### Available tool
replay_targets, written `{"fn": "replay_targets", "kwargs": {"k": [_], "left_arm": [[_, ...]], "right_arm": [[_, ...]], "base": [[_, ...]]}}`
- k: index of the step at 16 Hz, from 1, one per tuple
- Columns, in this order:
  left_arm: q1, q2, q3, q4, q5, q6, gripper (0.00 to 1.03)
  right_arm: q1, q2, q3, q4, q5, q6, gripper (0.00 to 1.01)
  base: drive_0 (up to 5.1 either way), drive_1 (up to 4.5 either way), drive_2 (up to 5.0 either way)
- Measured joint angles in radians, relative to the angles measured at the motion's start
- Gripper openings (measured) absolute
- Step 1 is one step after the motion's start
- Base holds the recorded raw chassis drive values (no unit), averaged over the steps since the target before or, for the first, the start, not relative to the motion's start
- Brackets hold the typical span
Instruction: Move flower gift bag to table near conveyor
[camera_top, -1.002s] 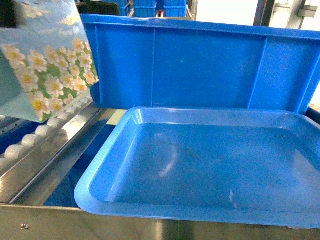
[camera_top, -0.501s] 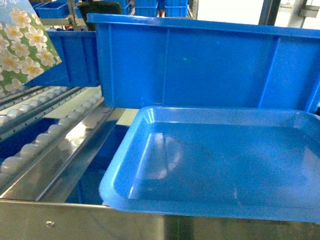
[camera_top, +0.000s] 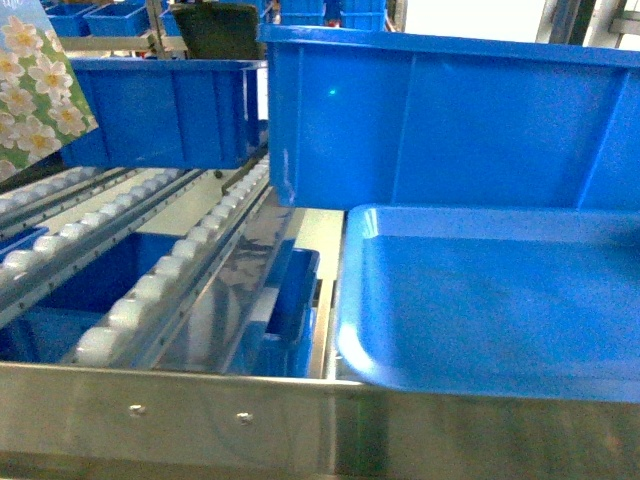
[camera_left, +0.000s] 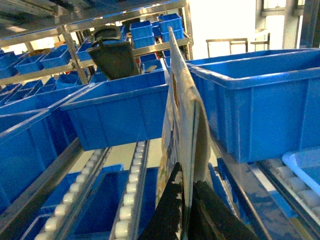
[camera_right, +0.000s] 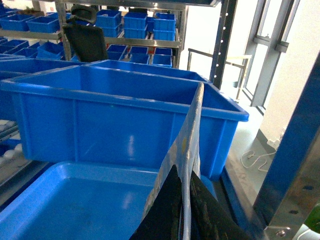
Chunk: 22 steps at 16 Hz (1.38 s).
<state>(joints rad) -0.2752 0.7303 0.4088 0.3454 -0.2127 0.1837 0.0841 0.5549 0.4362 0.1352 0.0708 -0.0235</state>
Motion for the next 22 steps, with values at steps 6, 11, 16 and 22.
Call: {"fn": "replay_targets", "kwargs": {"k": [6, 11, 16, 22], "left_arm": [[0.0, -0.004, 0.0, 0.001, 0.0, 0.001, 0.02], [0.0, -0.004, 0.0, 0.0, 0.0, 0.001, 0.02], [0.0, -0.004, 0.0, 0.0, 0.0, 0.001, 0.02], [0.0, -0.004, 0.0, 0.002, 0.0, 0.001, 0.02]], "right_arm": [[0.0, 0.0, -0.002, 0.0, 0.0, 0.0, 0.03], [0.0, 0.0, -0.002, -0.001, 0.0, 0.0, 0.03], [0.0, -0.001, -0.002, 0.0, 0.0, 0.0, 0.03], [0.0, 0.0, -0.002, 0.002, 0.0, 0.0, 0.03]], "base": [[0.0, 0.0, 0.0], [0.0, 0.0, 0.0], [0.0, 0.0, 0.0], [0.0, 0.0, 0.0]]}}
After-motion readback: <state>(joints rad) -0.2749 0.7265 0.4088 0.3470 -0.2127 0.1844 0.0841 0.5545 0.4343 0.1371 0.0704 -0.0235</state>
